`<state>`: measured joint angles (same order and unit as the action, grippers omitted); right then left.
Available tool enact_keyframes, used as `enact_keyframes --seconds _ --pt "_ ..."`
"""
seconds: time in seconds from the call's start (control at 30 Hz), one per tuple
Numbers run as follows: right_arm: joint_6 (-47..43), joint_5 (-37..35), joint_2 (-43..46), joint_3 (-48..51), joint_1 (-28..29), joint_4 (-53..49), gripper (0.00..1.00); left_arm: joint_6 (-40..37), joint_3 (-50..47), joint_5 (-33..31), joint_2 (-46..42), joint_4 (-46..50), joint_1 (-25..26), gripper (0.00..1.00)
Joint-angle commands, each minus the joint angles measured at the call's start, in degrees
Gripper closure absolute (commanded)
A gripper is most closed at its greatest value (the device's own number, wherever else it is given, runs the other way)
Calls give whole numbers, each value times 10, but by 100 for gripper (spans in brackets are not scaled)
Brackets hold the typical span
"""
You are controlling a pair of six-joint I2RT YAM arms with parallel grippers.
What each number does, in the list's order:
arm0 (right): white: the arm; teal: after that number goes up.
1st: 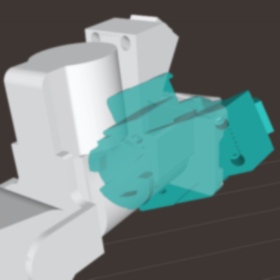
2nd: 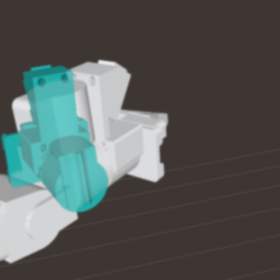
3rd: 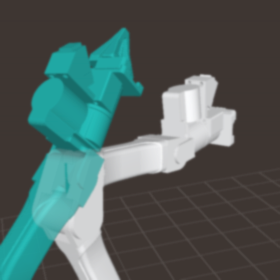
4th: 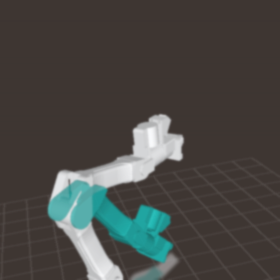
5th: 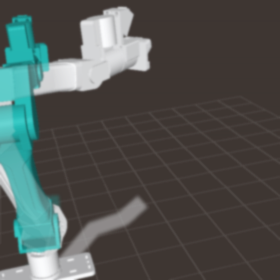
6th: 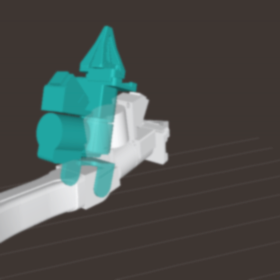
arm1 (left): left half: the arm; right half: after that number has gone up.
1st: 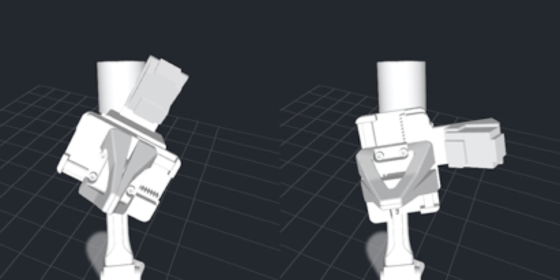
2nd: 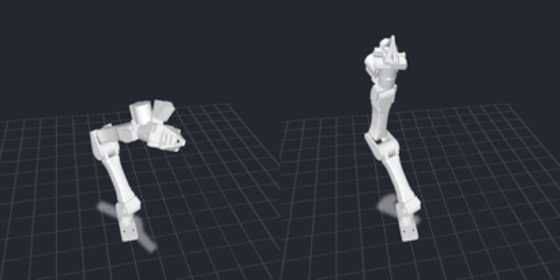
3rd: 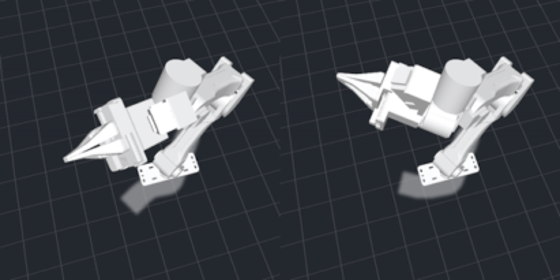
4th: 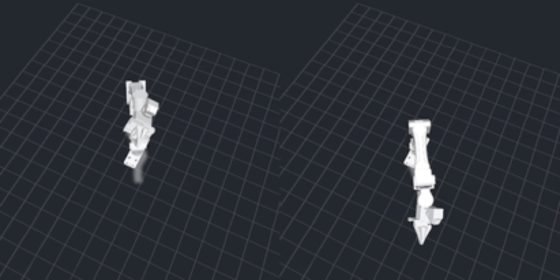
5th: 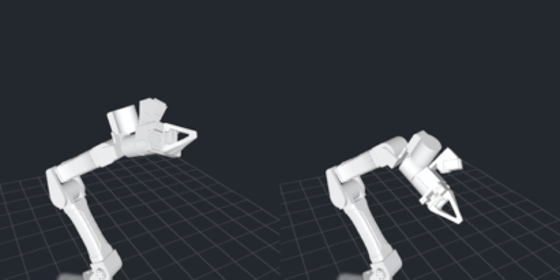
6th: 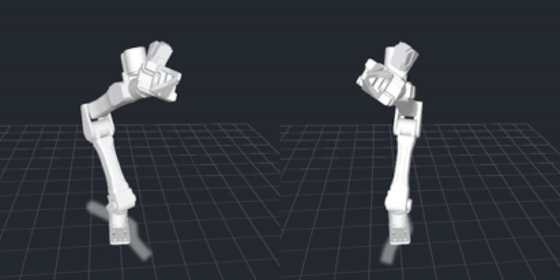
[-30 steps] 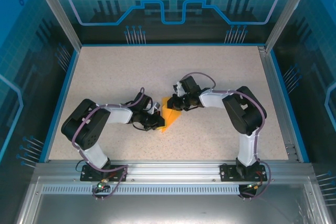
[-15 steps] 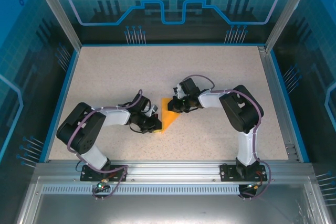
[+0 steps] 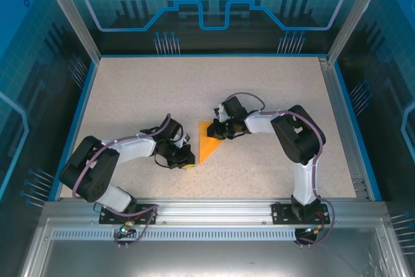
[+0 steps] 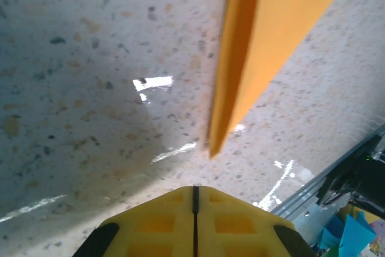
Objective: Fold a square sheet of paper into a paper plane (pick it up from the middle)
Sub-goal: Fourth fold the wing at the center of the table.
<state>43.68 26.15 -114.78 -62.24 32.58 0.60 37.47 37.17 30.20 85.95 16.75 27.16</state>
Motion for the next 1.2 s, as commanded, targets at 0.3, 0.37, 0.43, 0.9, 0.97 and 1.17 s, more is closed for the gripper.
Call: enact_keyframes --seconds 0.3,0.37,0.43,0.9,0.97,1.17 --pt "-8 -59 -50 19 -7 -49 91 91 79 59 78 -103 9 78" --pt "-8 -60 -50 21 -7 -50 91 88 73 64 94 -99 14 77" --pt "-8 -60 -49 21 -7 -50 91 78 69 65 110 -80 18 77" --pt "-11 -65 -51 20 -8 -60 91 19 2 24 98 34 25 81" --pt "-11 -66 -51 20 -8 -61 91 15 -3 18 95 45 25 83" --pt "-8 -65 -50 22 -7 -61 91 22 -7 -8 51 56 25 84"
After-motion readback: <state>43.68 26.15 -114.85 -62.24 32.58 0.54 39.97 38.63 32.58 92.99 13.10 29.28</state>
